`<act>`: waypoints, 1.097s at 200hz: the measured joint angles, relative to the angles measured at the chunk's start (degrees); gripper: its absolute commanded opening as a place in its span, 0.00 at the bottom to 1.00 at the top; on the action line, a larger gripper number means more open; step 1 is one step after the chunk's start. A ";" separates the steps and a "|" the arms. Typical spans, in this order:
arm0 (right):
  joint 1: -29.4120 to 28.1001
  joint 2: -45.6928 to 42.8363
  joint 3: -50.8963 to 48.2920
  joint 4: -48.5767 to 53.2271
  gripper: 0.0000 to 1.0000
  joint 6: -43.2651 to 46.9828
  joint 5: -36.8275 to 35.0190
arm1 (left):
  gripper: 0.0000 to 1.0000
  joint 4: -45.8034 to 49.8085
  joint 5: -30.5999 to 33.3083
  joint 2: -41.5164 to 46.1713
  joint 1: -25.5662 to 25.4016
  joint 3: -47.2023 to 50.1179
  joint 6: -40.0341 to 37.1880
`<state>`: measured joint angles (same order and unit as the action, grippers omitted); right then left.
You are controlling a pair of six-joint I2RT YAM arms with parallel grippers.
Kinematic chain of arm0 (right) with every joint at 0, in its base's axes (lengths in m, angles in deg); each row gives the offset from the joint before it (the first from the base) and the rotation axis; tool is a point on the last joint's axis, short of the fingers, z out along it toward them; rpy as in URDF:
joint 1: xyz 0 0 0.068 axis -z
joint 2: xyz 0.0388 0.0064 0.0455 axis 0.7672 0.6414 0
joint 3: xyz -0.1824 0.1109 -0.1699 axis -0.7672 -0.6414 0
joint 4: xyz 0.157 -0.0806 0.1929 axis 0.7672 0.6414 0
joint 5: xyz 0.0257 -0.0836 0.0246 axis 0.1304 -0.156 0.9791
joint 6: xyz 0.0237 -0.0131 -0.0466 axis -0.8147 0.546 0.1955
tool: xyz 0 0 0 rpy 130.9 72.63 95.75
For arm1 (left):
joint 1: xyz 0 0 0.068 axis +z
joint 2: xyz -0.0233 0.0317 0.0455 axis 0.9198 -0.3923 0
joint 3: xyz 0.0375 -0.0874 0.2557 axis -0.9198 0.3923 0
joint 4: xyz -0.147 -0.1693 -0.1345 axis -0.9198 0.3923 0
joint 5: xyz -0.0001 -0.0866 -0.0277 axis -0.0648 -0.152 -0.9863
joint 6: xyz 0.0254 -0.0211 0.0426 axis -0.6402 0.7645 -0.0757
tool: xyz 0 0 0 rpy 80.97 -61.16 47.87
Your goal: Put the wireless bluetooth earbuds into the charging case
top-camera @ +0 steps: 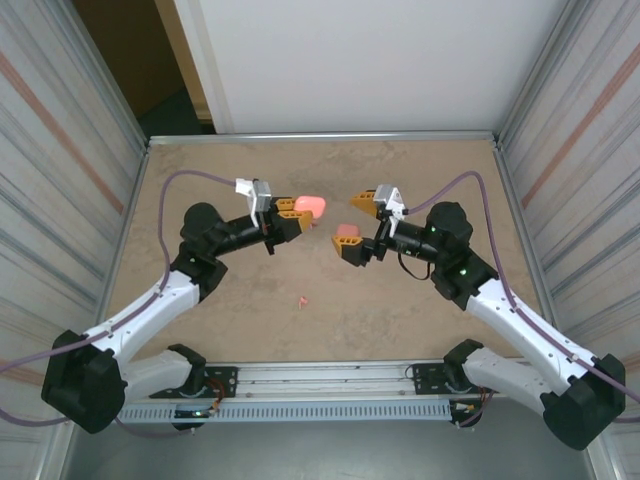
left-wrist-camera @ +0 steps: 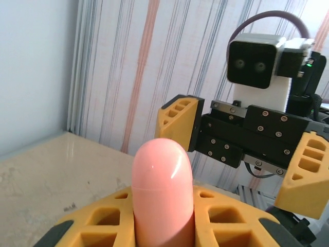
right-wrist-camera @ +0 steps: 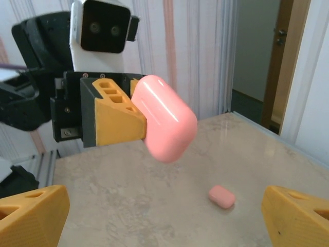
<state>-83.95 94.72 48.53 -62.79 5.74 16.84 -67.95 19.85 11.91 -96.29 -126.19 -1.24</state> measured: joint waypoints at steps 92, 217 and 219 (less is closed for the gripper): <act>-0.22 7.39 8.33 0.37 0.94 -4.52 1.33 | 0.00 -6.84 -0.11 0.37 0.00 1.38 -1.07; -1.40 11.10 11.80 1.73 0.94 -4.48 -3.08 | 0.00 -6.86 -0.81 0.39 0.00 1.38 -1.11; -1.40 11.21 11.91 1.75 0.94 -4.48 -3.15 | 0.00 -6.86 -0.83 0.39 0.00 1.38 -1.11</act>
<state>-85.35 105.94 60.44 -61.04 1.26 13.70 -74.81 19.02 12.30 -96.29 -124.81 -2.36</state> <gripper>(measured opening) 0.938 0.227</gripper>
